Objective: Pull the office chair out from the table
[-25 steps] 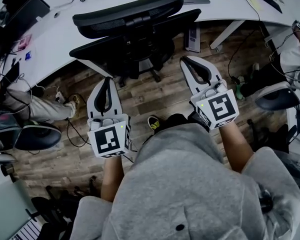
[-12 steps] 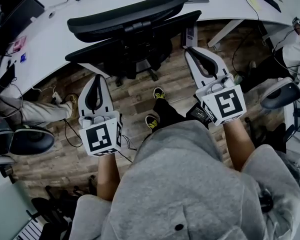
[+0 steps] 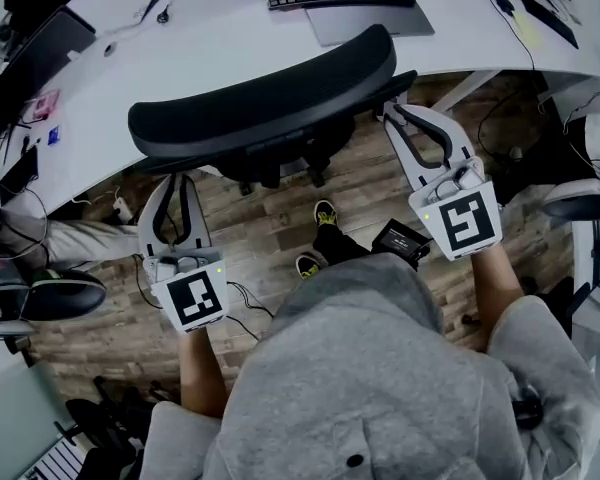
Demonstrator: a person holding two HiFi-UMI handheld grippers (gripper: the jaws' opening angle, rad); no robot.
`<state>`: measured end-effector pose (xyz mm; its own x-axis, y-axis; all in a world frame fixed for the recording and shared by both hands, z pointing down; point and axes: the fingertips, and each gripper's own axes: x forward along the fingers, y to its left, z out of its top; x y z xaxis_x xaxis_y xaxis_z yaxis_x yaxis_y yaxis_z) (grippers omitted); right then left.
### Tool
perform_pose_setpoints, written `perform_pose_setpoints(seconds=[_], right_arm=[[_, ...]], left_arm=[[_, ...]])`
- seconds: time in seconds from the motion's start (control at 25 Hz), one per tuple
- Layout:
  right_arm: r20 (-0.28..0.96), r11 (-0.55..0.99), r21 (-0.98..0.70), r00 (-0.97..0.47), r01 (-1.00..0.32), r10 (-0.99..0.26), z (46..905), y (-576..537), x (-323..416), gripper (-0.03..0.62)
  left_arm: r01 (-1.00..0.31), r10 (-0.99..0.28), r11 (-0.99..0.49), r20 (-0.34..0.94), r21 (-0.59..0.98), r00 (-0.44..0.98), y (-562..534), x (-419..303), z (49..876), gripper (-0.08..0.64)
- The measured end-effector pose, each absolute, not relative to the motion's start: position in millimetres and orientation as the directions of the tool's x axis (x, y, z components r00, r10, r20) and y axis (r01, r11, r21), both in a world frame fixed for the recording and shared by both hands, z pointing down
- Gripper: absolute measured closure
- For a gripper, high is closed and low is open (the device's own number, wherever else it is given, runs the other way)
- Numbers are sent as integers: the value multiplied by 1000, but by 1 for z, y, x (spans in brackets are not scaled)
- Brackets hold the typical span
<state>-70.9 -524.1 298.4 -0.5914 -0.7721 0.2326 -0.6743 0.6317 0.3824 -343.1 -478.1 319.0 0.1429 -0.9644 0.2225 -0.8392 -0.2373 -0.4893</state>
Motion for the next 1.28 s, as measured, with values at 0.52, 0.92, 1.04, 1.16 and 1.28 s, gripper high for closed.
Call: perform_pose_setpoints(seconds=[0.52,0.92,1.04,1.16,1.28], right_arm=[[606,777,592,-516,-215,-605,365,-582,-44,370],[728,766,634,-417,107,-545,412,-604,-63,370],[735,726,658,-377,199,-563,428,-611,-71,373],[714,731,668,-397,140,-577,423,-616,-75,457],[706,717,683,-383,141,-596,424,-618,-75,468]], left_arm=[[-617,-825,-527,527,-584,205,-504,-376,350,285],[-374,-733,-644,678,-667,51,-536,-380,402,278],[-302,-728,-649,685,-699,-24,-543,-384,412,279],[-160,-729,-647,667,-745,-156,-550,-391,424,301],[-93,-771,-604,610,-791,-184,-554,-395,426,365]])
